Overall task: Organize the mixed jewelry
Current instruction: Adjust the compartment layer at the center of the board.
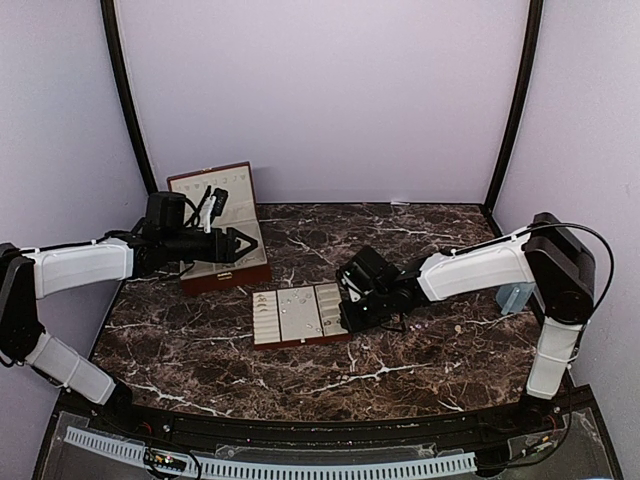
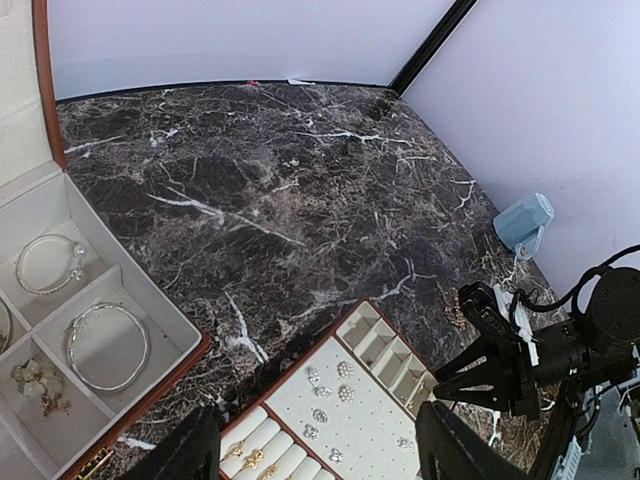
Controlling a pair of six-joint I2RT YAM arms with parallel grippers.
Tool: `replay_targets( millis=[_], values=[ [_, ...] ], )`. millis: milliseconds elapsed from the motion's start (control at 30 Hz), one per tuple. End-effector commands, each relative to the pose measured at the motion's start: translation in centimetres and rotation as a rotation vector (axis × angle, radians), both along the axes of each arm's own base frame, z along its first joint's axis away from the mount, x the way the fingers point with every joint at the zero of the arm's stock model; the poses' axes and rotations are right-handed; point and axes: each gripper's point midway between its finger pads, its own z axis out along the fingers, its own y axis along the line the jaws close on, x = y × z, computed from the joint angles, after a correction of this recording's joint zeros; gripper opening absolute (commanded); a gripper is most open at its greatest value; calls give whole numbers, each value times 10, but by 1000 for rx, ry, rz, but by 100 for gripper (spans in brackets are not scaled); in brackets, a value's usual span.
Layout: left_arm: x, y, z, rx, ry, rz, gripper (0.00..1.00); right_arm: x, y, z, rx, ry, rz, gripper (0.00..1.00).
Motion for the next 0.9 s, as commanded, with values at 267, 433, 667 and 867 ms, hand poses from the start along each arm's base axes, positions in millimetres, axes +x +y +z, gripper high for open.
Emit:
replay_targets(
  millis=[267,433,667,867],
  values=[
    [-4,3,-3,-4,14,-8,71,17,-39,-9,-182,-67,31,14],
    [-4,3,-2,-8,13,-8,71,28,-64,-2,-195,-80,0,14],
    [-5,2,1,-20,10,-15,71,32,-73,13,-128,-89,-13,14],
    [-7,7,14,-19,-46,2,71,34,-71,47,-14,-121,-53,27]
  ],
)
